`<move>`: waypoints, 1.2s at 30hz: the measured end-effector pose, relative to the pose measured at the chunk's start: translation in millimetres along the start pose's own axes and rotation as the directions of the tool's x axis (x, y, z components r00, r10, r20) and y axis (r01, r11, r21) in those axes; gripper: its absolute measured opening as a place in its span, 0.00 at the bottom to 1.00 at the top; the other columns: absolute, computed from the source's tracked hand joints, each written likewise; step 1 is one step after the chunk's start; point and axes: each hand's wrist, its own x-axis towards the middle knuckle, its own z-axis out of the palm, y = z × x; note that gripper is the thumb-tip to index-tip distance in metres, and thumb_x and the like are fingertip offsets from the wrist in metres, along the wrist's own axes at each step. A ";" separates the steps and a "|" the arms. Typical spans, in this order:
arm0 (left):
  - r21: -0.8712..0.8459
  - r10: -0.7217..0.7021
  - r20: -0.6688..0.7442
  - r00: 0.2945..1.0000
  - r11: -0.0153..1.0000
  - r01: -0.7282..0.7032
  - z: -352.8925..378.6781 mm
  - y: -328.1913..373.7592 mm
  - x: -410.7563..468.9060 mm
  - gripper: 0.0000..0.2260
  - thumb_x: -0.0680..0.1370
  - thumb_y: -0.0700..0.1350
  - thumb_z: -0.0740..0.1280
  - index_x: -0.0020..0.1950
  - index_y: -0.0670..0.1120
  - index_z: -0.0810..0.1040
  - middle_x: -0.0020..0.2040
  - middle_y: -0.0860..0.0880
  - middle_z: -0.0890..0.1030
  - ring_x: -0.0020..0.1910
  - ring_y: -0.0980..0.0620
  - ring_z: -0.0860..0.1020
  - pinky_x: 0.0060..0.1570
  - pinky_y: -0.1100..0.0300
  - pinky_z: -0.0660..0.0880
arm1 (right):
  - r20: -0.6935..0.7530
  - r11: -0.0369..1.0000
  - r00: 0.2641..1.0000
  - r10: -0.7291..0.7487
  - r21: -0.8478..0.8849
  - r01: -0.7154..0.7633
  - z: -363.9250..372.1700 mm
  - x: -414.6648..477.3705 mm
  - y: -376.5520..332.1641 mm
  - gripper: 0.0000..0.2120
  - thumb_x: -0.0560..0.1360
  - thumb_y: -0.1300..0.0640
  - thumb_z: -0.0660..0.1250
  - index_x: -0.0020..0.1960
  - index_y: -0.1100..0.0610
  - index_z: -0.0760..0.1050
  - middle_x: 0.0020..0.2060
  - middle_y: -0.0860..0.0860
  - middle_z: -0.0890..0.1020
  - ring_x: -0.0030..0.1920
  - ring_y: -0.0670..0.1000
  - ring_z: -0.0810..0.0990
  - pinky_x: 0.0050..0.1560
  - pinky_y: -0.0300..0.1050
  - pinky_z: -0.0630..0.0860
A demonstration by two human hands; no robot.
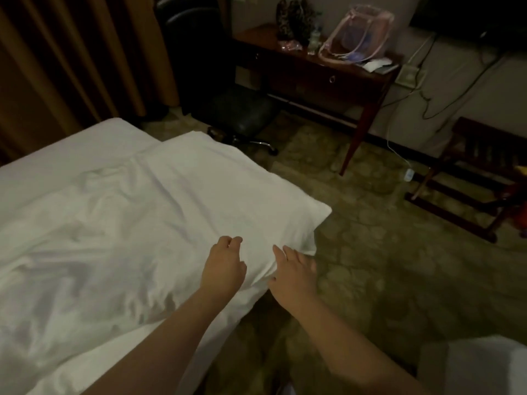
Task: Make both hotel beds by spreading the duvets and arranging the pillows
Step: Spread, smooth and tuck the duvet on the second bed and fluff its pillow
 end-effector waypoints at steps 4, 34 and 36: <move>-0.009 0.000 0.027 1.000 1.000 0.000 27.0 56.5 40.4 0.23 0.79 0.43 0.62 0.74 0.45 0.62 0.68 0.46 0.68 0.64 0.49 0.70 0.62 0.63 0.66 | 0.023 0.999 1.000 0.018 0.031 -0.019 -16.5 42.3 63.8 0.31 0.79 0.44 0.58 0.77 0.48 0.49 0.77 0.50 0.56 0.76 0.55 0.55 0.75 0.57 0.51; 0.412 -0.045 0.362 0.931 0.904 -0.116 246.5 153.7 307.9 0.28 0.78 0.62 0.56 0.75 0.52 0.58 0.73 0.45 0.61 0.71 0.45 0.60 0.69 0.51 0.58 | 0.208 0.708 0.959 0.193 0.646 -0.283 121.0 338.1 262.9 0.19 0.81 0.49 0.55 0.71 0.52 0.65 0.65 0.53 0.74 0.63 0.55 0.73 0.65 0.51 0.70; 0.453 -0.003 0.412 0.911 0.869 -0.202 261.8 151.9 330.0 0.29 0.78 0.59 0.59 0.76 0.51 0.56 0.74 0.44 0.59 0.72 0.45 0.59 0.70 0.51 0.57 | 0.165 0.676 0.971 0.171 0.697 -0.237 146.2 344.7 269.6 0.21 0.81 0.49 0.53 0.74 0.48 0.61 0.66 0.52 0.74 0.63 0.54 0.74 0.63 0.52 0.72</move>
